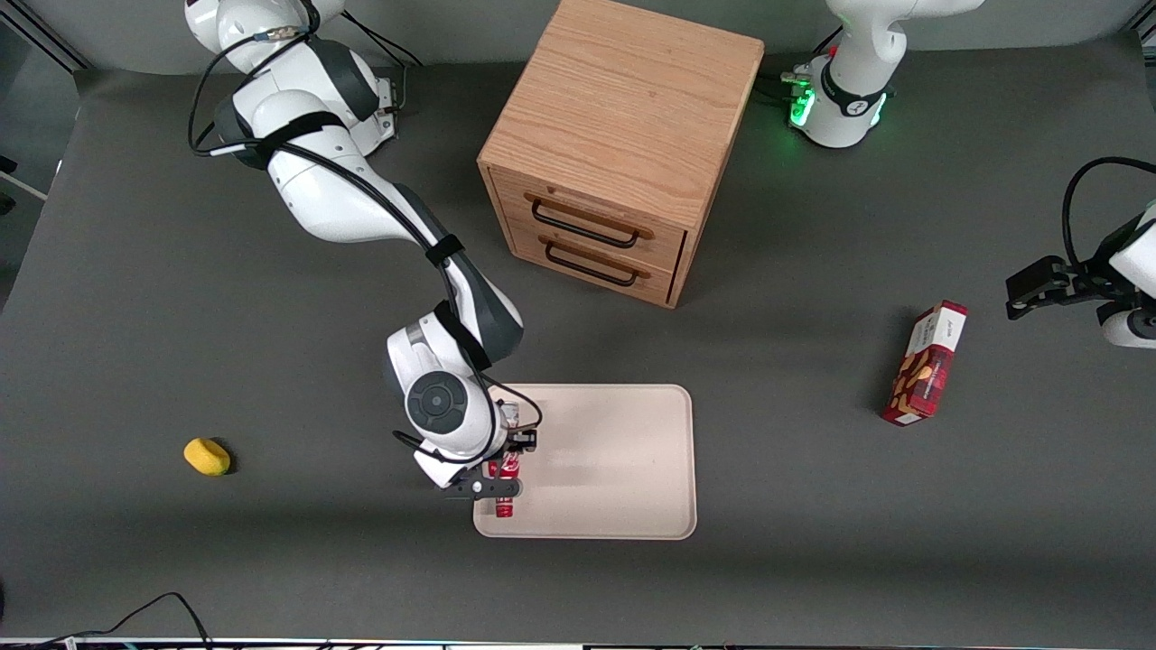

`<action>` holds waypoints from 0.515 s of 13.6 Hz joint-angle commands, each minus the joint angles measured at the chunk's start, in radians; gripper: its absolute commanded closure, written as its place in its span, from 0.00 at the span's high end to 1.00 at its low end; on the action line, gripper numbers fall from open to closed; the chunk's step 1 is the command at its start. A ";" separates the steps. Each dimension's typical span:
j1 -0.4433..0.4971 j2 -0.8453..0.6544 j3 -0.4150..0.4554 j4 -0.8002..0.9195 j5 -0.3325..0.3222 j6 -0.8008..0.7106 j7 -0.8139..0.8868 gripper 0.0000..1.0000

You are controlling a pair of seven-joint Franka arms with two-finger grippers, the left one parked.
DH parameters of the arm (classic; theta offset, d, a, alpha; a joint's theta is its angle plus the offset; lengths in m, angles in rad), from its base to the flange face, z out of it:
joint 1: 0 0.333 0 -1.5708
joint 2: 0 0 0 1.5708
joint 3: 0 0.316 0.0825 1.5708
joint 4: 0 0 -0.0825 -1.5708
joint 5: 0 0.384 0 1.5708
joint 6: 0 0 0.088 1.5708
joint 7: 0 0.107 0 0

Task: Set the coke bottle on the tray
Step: 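Carry the upright bottle over the cream tray with the right gripper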

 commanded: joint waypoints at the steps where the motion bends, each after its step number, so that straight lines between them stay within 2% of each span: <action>1: -0.008 0.022 -0.006 0.042 0.029 0.022 -0.031 0.00; 7: -0.008 0.040 -0.014 0.034 0.028 0.051 -0.022 0.00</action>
